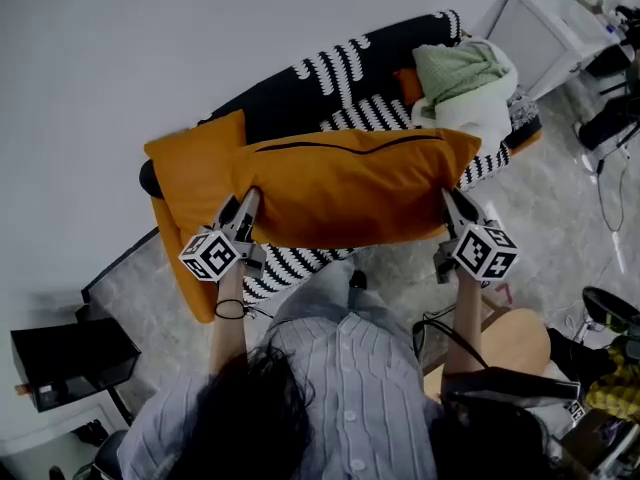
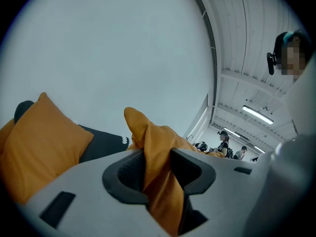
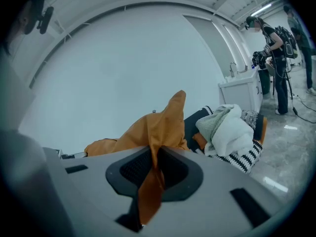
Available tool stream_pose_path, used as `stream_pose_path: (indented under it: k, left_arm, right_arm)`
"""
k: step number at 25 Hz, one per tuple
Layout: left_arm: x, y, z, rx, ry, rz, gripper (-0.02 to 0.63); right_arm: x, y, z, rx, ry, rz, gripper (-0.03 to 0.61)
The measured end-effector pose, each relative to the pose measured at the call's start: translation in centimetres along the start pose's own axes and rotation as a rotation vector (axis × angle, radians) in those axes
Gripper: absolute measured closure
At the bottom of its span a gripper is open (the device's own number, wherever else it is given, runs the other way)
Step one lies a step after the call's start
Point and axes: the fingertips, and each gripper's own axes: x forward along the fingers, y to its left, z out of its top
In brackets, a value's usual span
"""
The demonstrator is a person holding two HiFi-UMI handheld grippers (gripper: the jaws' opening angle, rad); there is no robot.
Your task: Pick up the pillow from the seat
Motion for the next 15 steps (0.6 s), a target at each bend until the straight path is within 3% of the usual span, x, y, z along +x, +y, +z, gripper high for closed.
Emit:
stream_pose_path:
  k: [15]
  left_arm:
    - [-2.5,0.0,0.2,0.007,0.018,0.008,0.456]
  right_arm:
    - [-2.1,1.3,-2.2,0.008,0.006,-0.037,0.522]
